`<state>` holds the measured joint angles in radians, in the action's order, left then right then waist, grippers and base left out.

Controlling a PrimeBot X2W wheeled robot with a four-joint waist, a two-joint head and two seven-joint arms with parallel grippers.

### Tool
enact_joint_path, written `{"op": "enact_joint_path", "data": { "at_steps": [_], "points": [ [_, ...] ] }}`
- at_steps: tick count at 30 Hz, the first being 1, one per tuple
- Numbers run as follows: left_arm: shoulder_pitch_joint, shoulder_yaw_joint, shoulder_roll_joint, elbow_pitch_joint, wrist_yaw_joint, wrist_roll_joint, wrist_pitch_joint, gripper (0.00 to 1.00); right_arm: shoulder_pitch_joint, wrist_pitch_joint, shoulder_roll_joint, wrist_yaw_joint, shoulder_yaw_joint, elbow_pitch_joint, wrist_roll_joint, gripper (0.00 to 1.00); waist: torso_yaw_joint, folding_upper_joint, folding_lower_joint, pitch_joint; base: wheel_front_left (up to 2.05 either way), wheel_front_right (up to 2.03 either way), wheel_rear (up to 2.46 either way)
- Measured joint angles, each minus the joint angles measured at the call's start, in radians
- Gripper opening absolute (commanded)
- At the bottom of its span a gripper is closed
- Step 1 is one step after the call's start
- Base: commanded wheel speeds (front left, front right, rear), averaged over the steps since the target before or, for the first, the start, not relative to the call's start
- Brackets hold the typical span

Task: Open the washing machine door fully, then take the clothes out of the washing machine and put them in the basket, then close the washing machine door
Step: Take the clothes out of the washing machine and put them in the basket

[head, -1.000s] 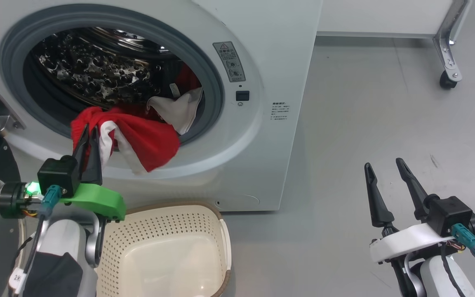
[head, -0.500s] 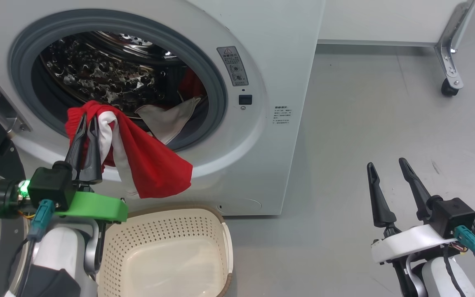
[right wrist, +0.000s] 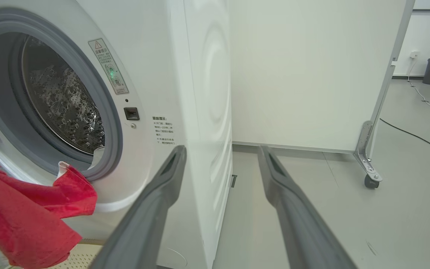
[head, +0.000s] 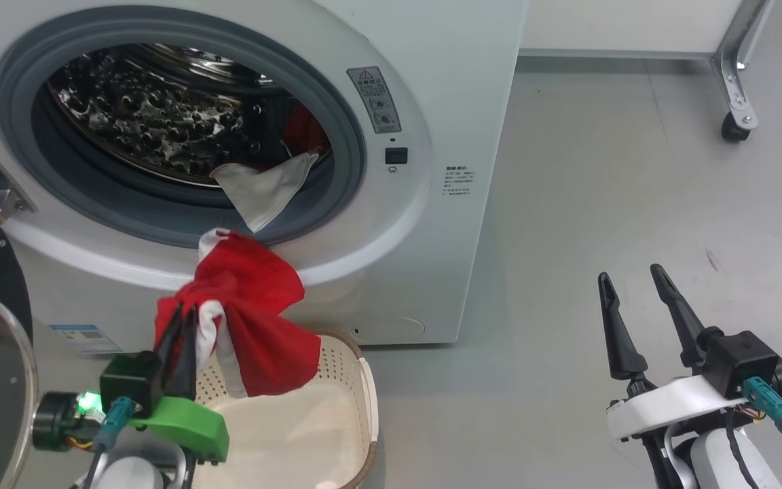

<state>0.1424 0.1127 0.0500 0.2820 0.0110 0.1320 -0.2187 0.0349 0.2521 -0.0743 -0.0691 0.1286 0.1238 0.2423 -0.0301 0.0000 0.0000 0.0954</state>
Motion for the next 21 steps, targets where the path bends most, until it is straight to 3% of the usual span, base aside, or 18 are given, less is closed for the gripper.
{"op": "enact_joint_path", "data": {
  "at_steps": [21],
  "points": [
    [0.055, 0.025, 0.026, 0.216, -0.003, -0.021, 0.139, 0.0, 0.052, -0.009, -0.011, -0.012, 0.035, -0.064, -0.014, 1.0, -0.071, 0.0, 0.0, 0.202, 0.0, 0.0, 0.0]
  ]
}}
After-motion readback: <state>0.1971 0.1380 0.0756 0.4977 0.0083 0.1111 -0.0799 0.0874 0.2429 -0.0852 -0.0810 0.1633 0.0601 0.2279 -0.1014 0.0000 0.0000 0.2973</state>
